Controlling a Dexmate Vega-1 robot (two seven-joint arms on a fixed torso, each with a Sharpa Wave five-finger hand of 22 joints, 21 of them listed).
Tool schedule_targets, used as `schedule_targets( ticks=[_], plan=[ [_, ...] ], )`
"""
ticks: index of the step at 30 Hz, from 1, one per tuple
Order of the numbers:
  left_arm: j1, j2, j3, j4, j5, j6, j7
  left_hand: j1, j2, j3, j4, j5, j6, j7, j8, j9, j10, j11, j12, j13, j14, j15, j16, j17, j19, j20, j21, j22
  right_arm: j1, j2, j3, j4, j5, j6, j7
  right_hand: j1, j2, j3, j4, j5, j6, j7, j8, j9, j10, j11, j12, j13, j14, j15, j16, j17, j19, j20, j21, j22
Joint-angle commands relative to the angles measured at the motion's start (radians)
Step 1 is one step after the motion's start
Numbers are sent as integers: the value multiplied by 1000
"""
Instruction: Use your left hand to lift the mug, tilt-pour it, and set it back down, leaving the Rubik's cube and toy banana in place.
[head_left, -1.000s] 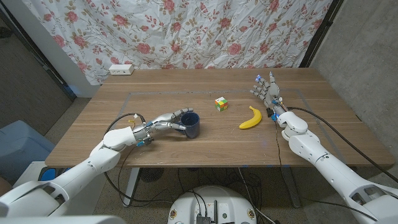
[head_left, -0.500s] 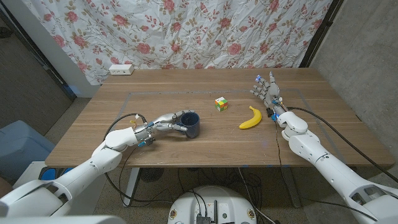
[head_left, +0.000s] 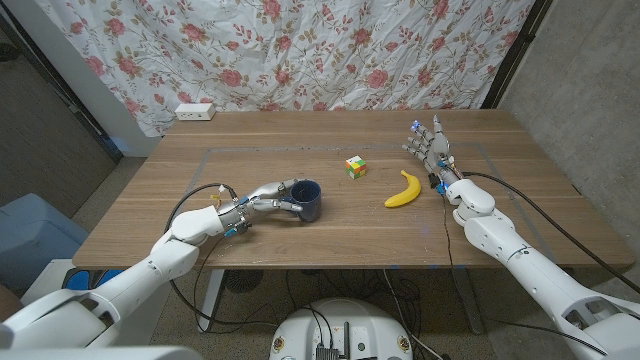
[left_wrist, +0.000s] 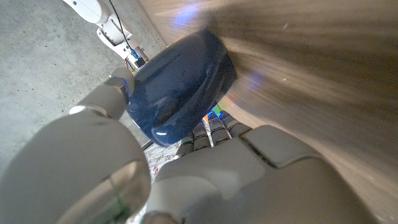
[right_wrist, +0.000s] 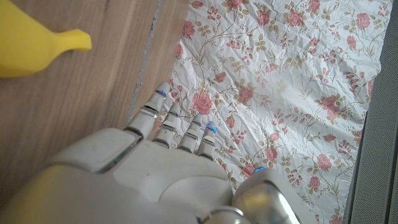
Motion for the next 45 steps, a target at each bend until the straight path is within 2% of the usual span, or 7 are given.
schedule_targets(
  ticks=[1,8,16,25,30,37,45],
  plan=[
    [-1,-19,1,11,-7,11,12,28,-2,-4,0,5,31,5,17,6,37,-8,10,5,33,-9,7,5,29,-34,2,2,-1,0,0,-1,0,0,0,2,10,2,7,4,-1,-6,4,2,8,1,5,4,6,-50,6,2,3,0,6,5],
    [-1,-33,-3,25,0,6,37,89,-3,-16,0,7,94,-17,46,13,111,-50,22,15,98,-48,8,6,78,-42,0,2,-1,0,0,-1,0,0,0,2,10,2,7,4,-1,-6,4,2,7,0,5,4,5,-49,5,2,4,0,6,5],
    [2,-39,-5,33,4,13,59,134,-2,-33,2,10,154,-17,82,22,163,-58,34,27,147,-63,12,9,111,-38,-1,3,-1,0,0,-2,0,-1,0,2,10,2,7,4,-1,-6,4,2,8,1,5,4,5,-50,5,2,3,0,6,5],
    [5,-48,-9,39,9,14,86,193,12,-70,6,12,212,-44,136,43,241,-85,58,55,227,-103,29,17,172,-32,5,6,0,0,0,-1,0,-1,0,2,10,2,7,4,-1,-6,4,2,7,1,5,4,5,-51,5,2,4,1,6,5],
    [11,-48,-11,34,9,22,101,216,27,-89,9,14,229,-48,162,55,256,-79,64,71,252,-107,37,23,239,-12,23,10,0,0,0,-1,0,-1,0,2,10,2,7,4,-1,-6,4,2,7,1,5,4,5,-52,5,2,4,1,6,5],
    [11,-52,-13,37,9,27,111,247,39,-130,10,14,235,-54,195,71,273,-90,71,98,281,-114,50,33,357,24,53,13,0,0,0,-1,0,0,0,2,10,1,7,4,-1,-6,4,2,7,1,5,4,6,-50,6,2,3,1,6,5],
    [17,-61,-18,40,12,26,138,282,57,-163,10,15,267,-50,235,83,325,-84,93,123,329,-125,76,45,438,31,69,15,0,0,0,-1,0,0,0,2,10,2,7,4,-1,-6,4,2,7,1,5,4,5,-51,5,2,4,1,6,5]
  ],
)
